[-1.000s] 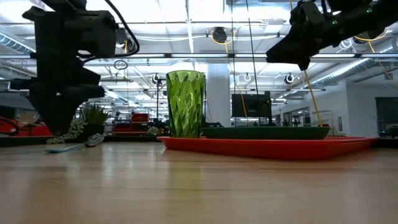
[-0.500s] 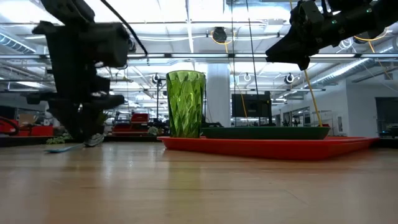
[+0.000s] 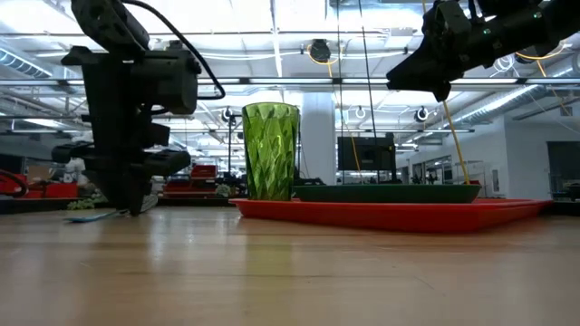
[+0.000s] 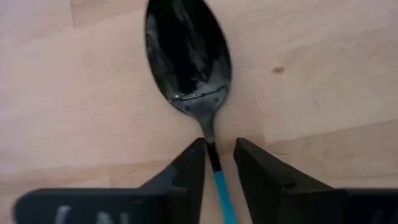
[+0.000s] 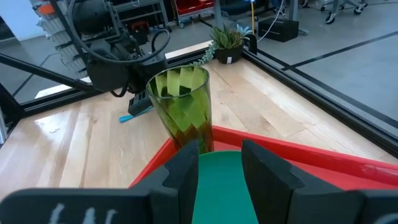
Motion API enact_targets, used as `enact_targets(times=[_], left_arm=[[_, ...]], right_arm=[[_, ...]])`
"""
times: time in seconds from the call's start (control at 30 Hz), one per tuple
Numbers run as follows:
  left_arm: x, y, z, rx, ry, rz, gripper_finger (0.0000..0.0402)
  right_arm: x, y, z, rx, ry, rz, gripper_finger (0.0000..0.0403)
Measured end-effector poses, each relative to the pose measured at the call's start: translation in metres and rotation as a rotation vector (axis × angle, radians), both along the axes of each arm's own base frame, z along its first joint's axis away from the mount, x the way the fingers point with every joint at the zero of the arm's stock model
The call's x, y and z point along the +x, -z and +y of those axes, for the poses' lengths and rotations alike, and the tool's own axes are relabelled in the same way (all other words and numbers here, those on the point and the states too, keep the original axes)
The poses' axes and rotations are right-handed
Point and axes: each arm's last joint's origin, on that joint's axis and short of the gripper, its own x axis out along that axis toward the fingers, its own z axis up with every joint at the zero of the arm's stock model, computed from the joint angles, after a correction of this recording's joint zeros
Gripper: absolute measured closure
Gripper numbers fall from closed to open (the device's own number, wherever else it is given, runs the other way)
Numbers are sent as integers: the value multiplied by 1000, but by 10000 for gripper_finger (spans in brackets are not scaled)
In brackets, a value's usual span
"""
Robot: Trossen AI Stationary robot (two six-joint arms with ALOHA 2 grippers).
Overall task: Pick and place plate/cup/fork/spoon on tray
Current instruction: Put the blue spoon on the red serving tray
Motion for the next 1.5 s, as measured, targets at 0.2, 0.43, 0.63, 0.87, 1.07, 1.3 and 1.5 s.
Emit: enact_targets(times=[0.2,0.43,0.63,0.87,1.07,1.3,1.5], left_arm=[[-5,-7,3,79,26,9,386],[-6,-16,4,127,57,-12,398],[-8,-24,4,129,94,-35,399],[-8,-23,3,44,111,-29,349],[-7,-23,1,29,187,-6,288],[-7,-23,-1,29,198,-8,264],[-6,-23,-1,29,199,-9,263]], right_arm=[[3,0,-1,25,9,-18,287],[18,6,3,47,-18,-31,287],[33,9,10,41,-67,-76,287],[38,9,14,36,-92,-91,287],[39,7,15,32,-99,-92,287],[39,6,15,16,-101,-99,287],[39,6,15,16,-100,-99,287]])
